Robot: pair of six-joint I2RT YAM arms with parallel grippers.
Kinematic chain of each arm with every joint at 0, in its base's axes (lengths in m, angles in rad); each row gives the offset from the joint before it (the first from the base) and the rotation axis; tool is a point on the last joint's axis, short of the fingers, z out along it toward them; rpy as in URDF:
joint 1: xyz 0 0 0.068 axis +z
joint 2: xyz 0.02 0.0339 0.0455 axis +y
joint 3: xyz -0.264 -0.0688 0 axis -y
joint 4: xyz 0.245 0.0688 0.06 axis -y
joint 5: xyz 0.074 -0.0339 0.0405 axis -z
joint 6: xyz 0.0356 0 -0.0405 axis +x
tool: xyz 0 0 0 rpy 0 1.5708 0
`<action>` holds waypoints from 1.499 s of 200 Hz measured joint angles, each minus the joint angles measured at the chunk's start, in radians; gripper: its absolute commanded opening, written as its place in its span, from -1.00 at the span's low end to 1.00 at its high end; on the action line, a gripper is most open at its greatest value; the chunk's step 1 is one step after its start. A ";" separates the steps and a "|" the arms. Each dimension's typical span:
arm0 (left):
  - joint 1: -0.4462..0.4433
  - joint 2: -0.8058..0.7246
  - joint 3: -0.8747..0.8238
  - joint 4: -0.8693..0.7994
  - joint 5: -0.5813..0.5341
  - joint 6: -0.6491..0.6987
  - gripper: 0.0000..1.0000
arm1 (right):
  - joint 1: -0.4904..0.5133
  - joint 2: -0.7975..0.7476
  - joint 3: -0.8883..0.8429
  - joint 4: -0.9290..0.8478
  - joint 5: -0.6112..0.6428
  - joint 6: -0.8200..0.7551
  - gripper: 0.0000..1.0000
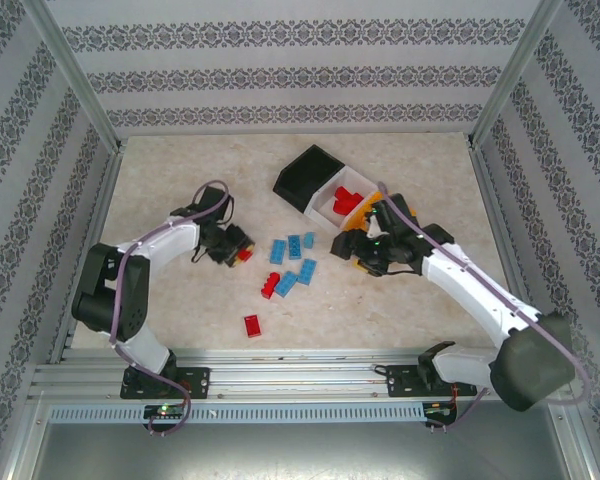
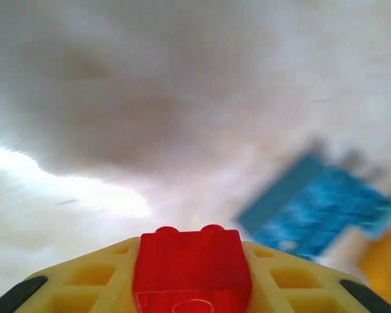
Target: Sort the legos into containers by color
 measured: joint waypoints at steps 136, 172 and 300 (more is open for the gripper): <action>-0.171 0.650 0.956 0.188 0.230 -0.142 -0.18 | -0.102 -0.207 -0.108 -0.066 0.003 0.020 0.37; -0.197 0.745 1.072 0.132 0.250 -0.146 0.03 | -0.108 -0.233 -0.117 -0.084 0.016 0.031 0.37; -0.187 0.573 1.093 -0.261 0.148 0.206 0.24 | 0.082 0.152 0.062 -0.049 0.052 0.026 0.37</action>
